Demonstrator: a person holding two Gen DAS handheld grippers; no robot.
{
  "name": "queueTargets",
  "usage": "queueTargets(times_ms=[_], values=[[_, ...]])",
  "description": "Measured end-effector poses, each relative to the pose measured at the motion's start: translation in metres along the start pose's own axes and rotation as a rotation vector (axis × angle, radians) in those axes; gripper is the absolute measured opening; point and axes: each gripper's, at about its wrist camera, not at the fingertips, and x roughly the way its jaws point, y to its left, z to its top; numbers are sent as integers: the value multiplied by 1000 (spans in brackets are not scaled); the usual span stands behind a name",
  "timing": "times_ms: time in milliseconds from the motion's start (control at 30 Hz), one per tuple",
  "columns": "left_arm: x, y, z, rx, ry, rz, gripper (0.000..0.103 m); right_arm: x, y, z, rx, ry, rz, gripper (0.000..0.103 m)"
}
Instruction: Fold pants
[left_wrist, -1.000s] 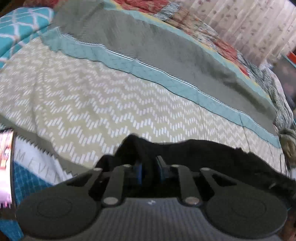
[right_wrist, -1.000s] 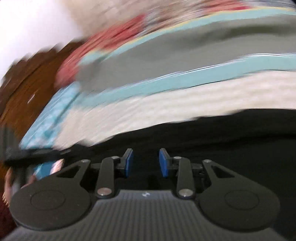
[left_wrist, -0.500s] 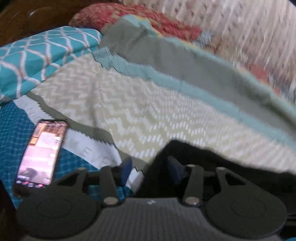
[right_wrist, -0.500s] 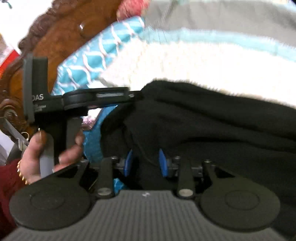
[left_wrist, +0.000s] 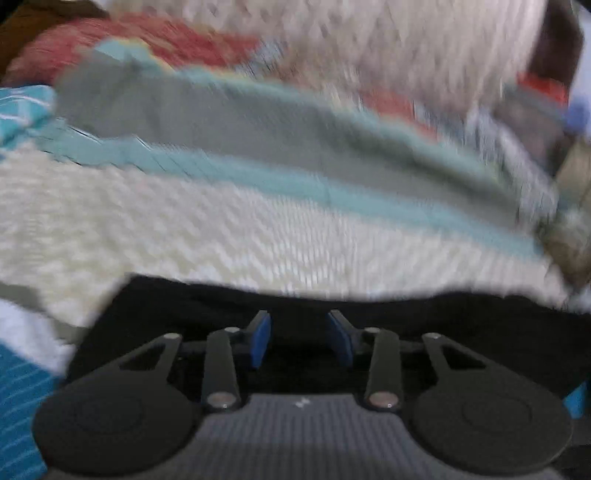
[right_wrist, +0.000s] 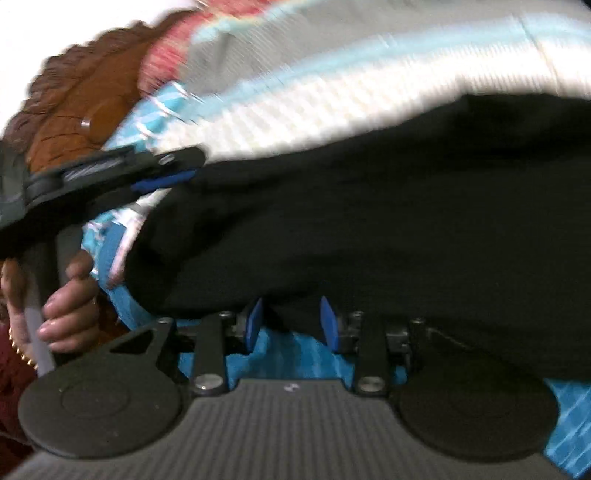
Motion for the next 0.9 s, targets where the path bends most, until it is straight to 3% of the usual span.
queueTargets(times_ms=[67,100,133,167,233,300,367,500,567,667,733,800,900], values=[[36,-3,4,69,18,137,24,-2,-4,-3,24,-6,19,34],[51,4,7,64,18,221,21,-5,0,-1,19,-14,19,34],[61,19,13,-4,34,254,11,-12,3,2,-1,-43,15,36],[64,34,19,-104,51,230,6,-20,7,7,-26,-83,14,36],[54,46,28,-225,41,165,6,-31,9,20,-39,-144,5,37],[37,40,31,-196,-12,158,11,-38,2,38,-15,-196,-32,38],[19,35,28,-164,-61,156,27,-36,-7,55,5,-228,-77,38],[-11,34,17,-164,-124,104,31,-31,-9,91,-58,-285,-184,39],[-19,32,10,-164,-141,100,31,-19,-8,107,-91,-268,-212,40],[-9,34,-1,-138,-118,160,33,14,-22,123,-94,-150,-234,40],[-2,38,-3,-149,-85,170,32,24,-41,119,-58,-42,-223,15],[-9,38,3,-159,-114,162,32,24,-35,125,-86,-45,-233,13],[-13,40,15,-158,-176,201,35,25,-30,157,-53,-137,-210,12]])
